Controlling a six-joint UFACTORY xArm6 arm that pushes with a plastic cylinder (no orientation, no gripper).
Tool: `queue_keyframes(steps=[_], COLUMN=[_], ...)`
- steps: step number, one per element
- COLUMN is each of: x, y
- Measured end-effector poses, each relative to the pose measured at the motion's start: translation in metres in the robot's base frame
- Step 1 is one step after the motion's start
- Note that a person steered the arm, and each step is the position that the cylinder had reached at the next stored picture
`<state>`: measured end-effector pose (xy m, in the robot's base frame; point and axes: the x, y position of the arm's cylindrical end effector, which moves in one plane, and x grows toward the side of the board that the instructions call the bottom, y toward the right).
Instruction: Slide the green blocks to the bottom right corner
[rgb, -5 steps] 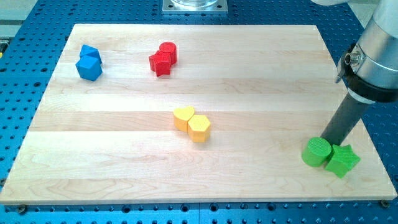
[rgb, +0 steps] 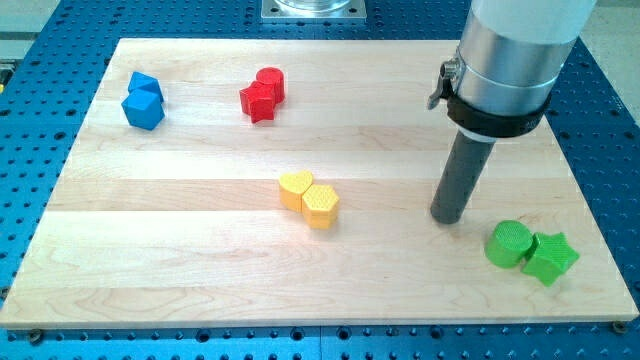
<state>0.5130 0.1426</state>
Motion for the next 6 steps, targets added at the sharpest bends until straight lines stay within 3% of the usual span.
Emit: queue_keyframes(steps=[2, 4, 6], x=[0.036, 0.036, 0.036], y=[0.021, 0.077, 0.051])
